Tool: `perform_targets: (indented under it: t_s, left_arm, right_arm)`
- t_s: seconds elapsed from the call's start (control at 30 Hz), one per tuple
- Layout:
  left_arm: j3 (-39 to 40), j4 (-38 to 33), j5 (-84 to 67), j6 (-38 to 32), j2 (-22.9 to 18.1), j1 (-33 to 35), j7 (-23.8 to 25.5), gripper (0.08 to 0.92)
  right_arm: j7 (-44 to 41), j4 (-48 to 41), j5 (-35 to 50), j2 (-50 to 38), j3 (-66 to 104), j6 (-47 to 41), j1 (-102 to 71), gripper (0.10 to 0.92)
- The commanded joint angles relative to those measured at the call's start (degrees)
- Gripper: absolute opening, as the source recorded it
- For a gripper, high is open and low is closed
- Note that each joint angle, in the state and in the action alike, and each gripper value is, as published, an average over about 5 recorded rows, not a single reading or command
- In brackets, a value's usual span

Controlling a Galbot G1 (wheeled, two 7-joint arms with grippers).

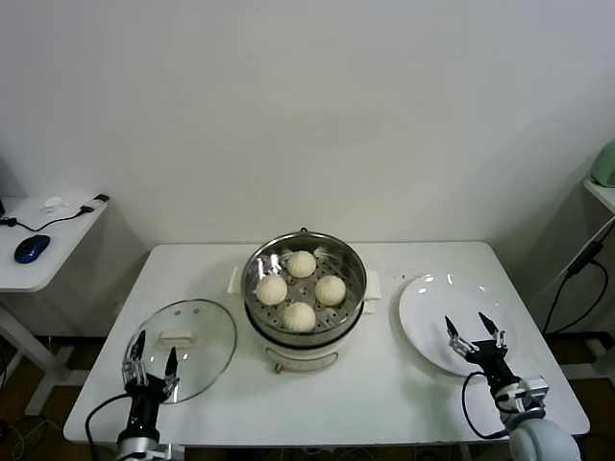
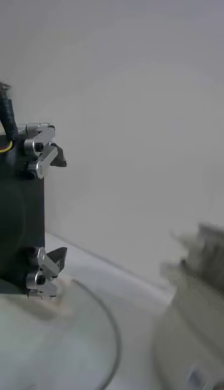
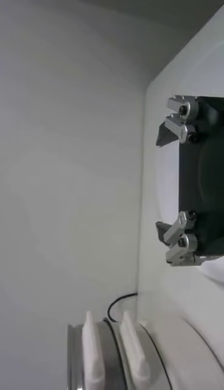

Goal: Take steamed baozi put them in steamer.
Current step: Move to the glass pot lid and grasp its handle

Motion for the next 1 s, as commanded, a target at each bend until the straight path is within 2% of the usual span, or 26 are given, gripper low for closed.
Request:
perform_targets:
  t_s: [0.03,0.6,1.0]
  left_arm:
    - [0.59,11.64,18.52,-0.24,1.26,-3.51,-2.85,0.823]
    - [1.73,15.23,22.13,4.73,0.78,-12.46,-1.62,0.823]
    - [2.64,20.92,22.23,6.67,1.39,-17.18,0.27,0.823]
  right_arm:
    - [0.89,1.31,-2.16,3.11,1.11,-0.08,-2.56,0.823]
    - [1.29,2.02,-1.52,3.83,3.78,-0.48,-4.75,0.823]
    - [1.14,3.20,-1.94,4.13,3.77,-0.99,-4.52,0.823]
